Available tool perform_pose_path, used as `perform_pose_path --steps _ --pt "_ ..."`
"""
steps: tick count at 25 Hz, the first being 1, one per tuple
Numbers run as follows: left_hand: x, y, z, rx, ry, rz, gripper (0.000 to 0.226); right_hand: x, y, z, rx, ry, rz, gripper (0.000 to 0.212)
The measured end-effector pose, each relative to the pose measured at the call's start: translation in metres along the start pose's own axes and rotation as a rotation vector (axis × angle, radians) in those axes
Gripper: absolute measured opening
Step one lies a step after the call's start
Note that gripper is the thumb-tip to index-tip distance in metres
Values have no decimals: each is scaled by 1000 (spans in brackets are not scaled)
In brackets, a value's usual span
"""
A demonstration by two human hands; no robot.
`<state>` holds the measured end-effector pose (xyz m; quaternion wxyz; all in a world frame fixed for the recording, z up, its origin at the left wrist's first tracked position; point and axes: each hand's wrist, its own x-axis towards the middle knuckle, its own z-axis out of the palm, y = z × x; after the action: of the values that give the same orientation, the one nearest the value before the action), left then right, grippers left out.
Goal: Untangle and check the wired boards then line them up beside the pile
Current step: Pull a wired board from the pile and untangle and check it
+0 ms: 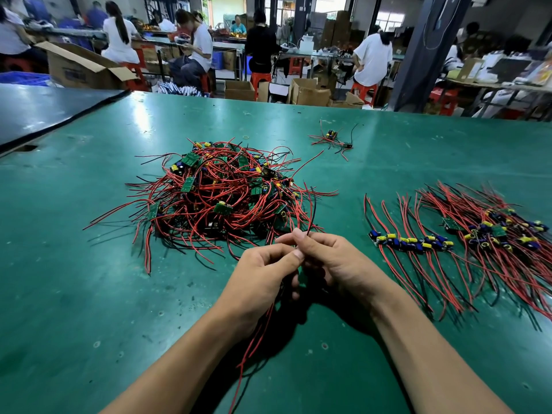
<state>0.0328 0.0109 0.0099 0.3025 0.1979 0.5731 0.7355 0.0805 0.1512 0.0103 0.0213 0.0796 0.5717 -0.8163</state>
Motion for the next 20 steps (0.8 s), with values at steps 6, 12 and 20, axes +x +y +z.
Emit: perform_pose_path --steps 6,12,20 --pt "2 -1 1 51 -1 30 22 4 2 -3 -95 127 -67 41" --pt "3 -2 2 198 -6 92 23 14 6 -10 -151 384 -170 46" --pt "3 -4 1 299 -54 97 24 17 4 -21 -235 623 -329 33"
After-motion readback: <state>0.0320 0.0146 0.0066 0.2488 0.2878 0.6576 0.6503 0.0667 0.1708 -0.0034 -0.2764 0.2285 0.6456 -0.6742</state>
